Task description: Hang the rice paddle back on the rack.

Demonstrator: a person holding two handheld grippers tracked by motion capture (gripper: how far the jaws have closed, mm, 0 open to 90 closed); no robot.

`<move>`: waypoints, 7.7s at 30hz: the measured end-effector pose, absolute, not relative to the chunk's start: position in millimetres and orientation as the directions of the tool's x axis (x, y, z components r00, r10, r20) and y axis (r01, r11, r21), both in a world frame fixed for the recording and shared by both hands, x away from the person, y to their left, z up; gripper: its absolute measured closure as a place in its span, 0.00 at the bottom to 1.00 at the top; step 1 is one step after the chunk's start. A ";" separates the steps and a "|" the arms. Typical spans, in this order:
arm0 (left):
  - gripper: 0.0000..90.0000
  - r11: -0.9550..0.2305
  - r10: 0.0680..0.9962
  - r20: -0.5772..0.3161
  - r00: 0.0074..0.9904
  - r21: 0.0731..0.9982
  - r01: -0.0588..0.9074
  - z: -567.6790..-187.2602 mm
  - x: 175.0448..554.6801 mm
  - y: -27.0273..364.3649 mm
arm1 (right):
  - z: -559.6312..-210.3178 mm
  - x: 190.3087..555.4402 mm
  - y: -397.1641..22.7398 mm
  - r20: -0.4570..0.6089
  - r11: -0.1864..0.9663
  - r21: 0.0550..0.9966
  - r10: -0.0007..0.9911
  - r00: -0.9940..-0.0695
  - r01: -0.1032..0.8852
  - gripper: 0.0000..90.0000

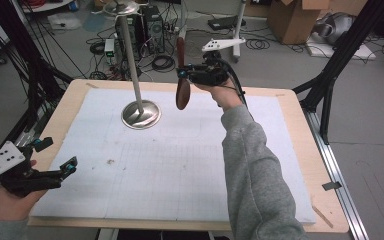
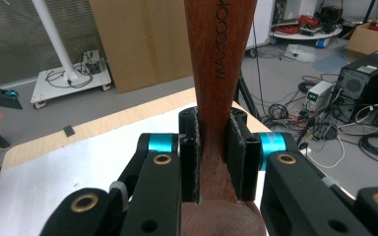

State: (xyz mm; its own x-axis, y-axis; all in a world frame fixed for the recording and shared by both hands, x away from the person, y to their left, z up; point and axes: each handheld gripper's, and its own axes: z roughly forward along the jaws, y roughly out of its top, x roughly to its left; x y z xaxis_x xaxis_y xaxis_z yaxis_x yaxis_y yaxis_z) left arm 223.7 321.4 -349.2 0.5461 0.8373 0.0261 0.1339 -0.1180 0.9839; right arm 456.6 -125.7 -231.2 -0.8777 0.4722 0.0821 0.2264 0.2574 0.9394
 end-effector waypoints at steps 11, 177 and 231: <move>0.04 -0.114 0.844 0.018 0.536 0.982 0.148 -353.5 227.2 327.2 | -222.3 466.5 -113.3 0.050 0.272 0.939 0.494 -0.868 0.209 0.87; 0.04 -0.101 0.848 0.012 0.530 0.985 0.140 -348.1 214.7 331.1 | -207.2 466.5 -60.7 0.011 0.292 0.940 0.486 -0.874 0.175 0.01; 0.04 -0.109 0.797 0.006 0.604 0.985 0.133 -352.8 257.5 290.3 | -282.4 387.4 -158.0 0.030 0.300 0.935 0.470 -0.882 0.191 0.00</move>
State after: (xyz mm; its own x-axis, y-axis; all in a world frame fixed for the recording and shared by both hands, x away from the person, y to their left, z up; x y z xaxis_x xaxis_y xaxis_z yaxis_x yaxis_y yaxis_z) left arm 257.5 290.3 -352.8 0.6043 0.7967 0.0062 0.1333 -0.1087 0.9851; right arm 387.4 -158.0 -282.4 -0.8821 0.4701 0.0299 0.1914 0.2997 0.9346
